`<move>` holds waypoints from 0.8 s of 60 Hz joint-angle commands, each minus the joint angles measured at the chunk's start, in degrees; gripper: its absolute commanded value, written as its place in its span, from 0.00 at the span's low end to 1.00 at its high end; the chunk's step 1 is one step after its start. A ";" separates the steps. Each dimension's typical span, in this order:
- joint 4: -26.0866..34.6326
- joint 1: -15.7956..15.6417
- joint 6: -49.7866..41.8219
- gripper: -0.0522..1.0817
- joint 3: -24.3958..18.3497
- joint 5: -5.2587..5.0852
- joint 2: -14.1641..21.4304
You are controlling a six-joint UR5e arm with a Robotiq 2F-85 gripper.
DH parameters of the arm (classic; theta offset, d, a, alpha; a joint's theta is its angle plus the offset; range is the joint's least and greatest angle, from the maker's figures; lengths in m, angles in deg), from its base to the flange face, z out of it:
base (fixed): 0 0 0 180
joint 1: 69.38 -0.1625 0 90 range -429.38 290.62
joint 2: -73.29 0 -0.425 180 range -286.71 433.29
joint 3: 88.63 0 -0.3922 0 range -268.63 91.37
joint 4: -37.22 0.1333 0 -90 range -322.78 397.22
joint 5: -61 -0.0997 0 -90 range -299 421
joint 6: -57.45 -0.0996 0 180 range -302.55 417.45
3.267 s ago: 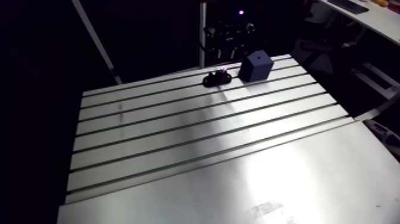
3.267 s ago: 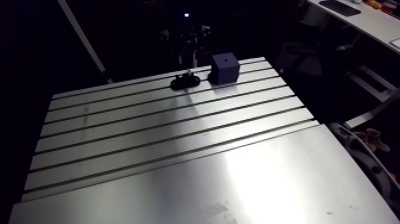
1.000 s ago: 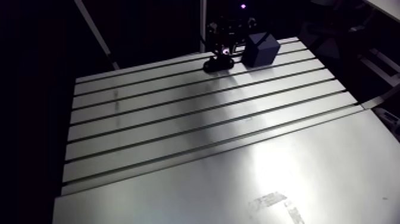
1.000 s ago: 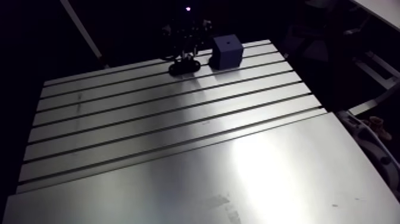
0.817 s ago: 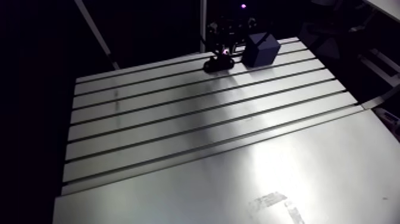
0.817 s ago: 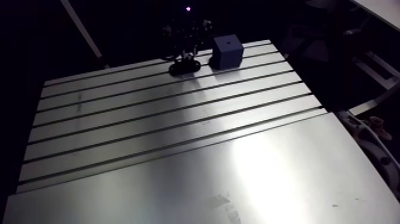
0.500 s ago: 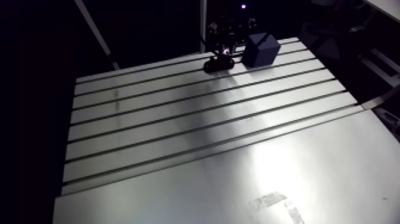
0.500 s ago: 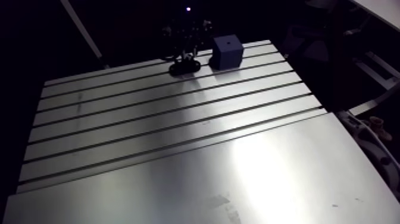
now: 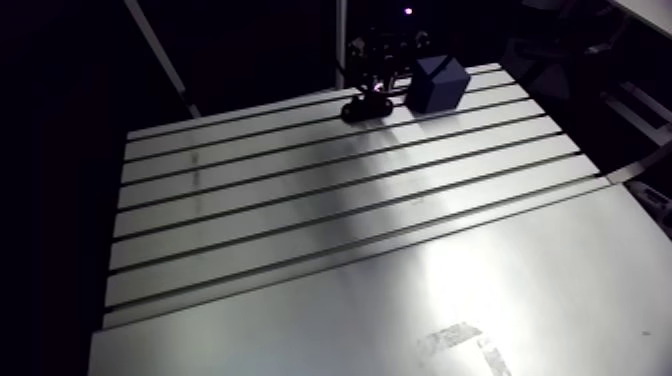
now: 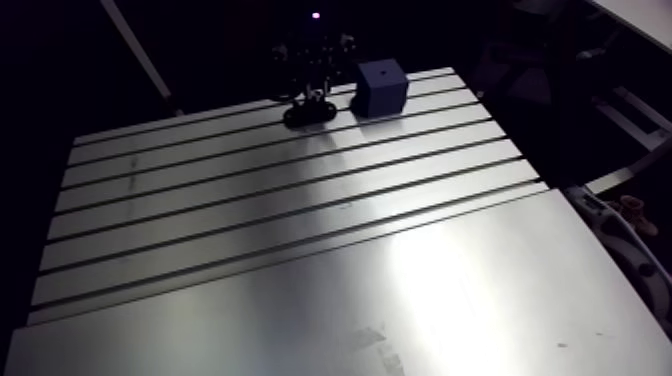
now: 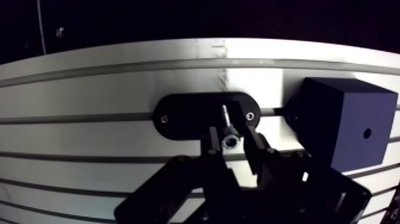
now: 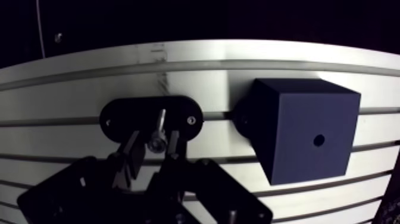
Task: Pick up the M10 bolt and insert it into the hole until fully seated.
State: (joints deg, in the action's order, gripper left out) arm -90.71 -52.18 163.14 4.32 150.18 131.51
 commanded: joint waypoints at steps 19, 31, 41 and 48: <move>0.07 0.03 0.00 0.61 0.16 -0.02 -0.01; 0.09 -0.13 0.00 0.63 0.16 -0.02 -0.10; 0.16 -0.15 0.00 0.66 0.09 -0.02 -0.10; 0.18 -0.15 0.00 0.68 0.08 -0.10 -0.10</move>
State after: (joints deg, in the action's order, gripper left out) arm -90.60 -52.30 163.14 4.45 150.16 131.43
